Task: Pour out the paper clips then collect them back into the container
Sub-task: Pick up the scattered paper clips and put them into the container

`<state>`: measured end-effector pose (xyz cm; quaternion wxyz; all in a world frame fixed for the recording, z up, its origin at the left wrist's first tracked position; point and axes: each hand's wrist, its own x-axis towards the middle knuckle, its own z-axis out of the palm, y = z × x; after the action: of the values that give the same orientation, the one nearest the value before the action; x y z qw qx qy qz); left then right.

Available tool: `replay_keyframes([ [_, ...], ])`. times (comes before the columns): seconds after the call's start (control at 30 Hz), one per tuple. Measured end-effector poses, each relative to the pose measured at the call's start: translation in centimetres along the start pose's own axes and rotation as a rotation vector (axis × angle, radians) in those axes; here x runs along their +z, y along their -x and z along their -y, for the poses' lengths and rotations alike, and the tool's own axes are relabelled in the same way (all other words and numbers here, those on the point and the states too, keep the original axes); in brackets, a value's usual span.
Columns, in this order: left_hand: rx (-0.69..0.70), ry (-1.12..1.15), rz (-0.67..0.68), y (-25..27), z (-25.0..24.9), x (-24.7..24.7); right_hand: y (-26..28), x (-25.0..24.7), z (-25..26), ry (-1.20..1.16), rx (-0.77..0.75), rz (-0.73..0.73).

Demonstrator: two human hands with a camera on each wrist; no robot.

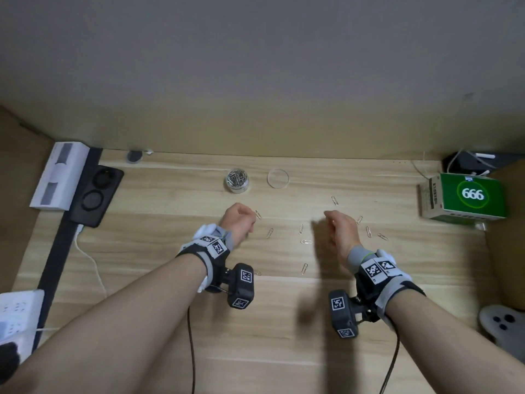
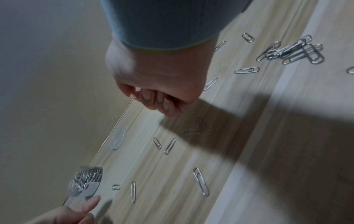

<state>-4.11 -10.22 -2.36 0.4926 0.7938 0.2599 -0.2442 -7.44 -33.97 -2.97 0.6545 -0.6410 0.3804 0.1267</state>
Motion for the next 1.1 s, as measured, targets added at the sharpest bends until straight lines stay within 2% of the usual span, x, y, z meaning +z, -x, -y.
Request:
replay_keyframes([
  [0.13,-0.018,0.049,0.018,0.2,0.3,-0.6,0.0,0.1,-0.4,0.037,0.017,-0.007],
  [0.3,-0.115,-0.092,-0.055,-0.7,-0.4,-0.8,-0.2,1.0,-1.8,0.316,-0.107,-0.028],
  [0.43,0.109,-0.336,-0.083,-1.5,-0.3,-0.1,-0.4,2.3,-2.5,0.654,-0.144,-0.066],
  [0.6,0.247,-0.537,-0.080,-2.2,0.4,0.6,0.2,3.4,-2.8,0.884,-0.210,-0.102],
  [0.77,0.293,-0.533,-0.093,-2.5,0.7,0.9,-0.1,3.3,-2.6,0.907,-0.207,-0.012],
  [0.87,0.265,-0.529,-0.097,-2.5,0.3,1.1,-0.3,3.0,-2.4,0.764,-0.189,0.053],
  [1.0,0.224,-0.537,-0.102,-2.5,0.2,1.4,0.1,2.1,-1.7,0.652,-0.195,0.010],
  [1.1,0.168,-0.601,-0.055,-2.6,-0.3,1.3,0.0,1.2,-1.4,0.524,-0.186,-0.008],
])
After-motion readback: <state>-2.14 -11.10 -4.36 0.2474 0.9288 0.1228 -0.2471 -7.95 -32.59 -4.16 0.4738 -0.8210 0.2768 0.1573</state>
